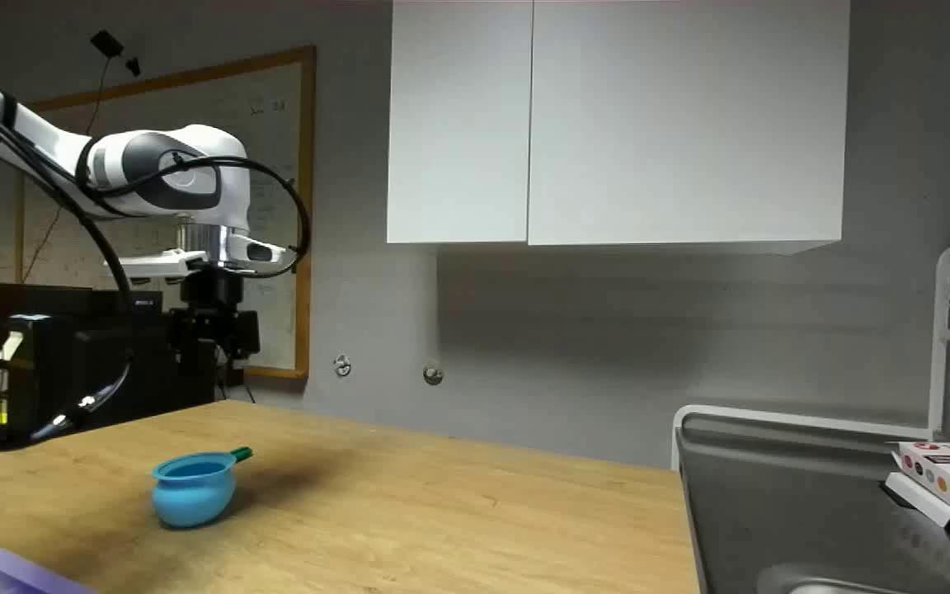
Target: Put the pen in the bowl
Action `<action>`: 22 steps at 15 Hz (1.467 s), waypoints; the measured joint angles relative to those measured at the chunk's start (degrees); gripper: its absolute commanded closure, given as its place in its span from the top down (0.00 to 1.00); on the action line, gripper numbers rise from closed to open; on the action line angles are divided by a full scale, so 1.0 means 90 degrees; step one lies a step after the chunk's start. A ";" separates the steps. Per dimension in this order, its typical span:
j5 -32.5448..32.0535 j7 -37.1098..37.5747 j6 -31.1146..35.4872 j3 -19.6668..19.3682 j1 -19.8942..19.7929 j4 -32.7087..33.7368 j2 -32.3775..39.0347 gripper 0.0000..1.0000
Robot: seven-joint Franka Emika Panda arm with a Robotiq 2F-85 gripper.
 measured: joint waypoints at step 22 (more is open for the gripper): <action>0.0000 0.0000 0.0094 0.0052 0.0026 0.0054 0.0056 1.00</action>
